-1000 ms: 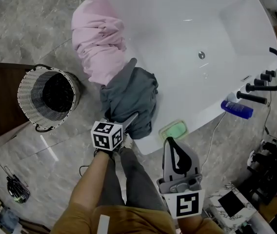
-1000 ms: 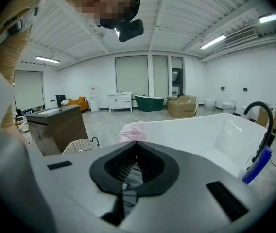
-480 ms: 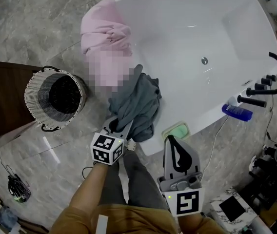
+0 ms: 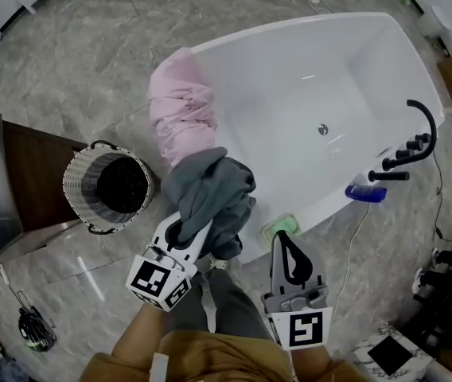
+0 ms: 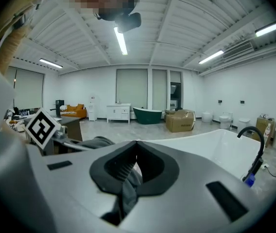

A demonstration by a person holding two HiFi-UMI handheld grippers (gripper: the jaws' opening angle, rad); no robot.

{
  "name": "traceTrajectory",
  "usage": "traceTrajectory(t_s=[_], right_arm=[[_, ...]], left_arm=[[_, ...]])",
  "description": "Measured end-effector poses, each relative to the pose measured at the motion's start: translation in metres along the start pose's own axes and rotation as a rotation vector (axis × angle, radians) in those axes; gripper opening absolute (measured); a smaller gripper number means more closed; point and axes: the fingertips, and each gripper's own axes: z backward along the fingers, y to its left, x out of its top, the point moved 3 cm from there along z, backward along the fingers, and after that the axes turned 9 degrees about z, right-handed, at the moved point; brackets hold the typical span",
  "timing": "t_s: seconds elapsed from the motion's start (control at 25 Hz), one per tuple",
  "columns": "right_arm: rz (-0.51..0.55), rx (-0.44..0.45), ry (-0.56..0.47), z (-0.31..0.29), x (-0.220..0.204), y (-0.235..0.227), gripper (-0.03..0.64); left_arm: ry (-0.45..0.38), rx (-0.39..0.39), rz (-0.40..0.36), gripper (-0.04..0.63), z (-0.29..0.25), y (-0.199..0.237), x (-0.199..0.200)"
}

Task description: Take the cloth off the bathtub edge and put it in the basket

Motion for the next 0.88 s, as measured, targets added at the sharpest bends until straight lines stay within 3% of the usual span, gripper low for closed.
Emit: traceTrajectory(t_s=[0.4, 0.88], right_arm=[[0.044, -0.050, -0.167, 0.028, 0.103, -0.010, 0.005], [0.063, -0.010, -0.312, 0.070, 0.195, 0.020, 0.005]], left_arm=[[-0.293, 0.047, -0.209, 0.098, 0.091, -0.073, 0.149], [-0.470, 0.141, -0.354, 0.098, 0.203, -0.111, 0.221]])
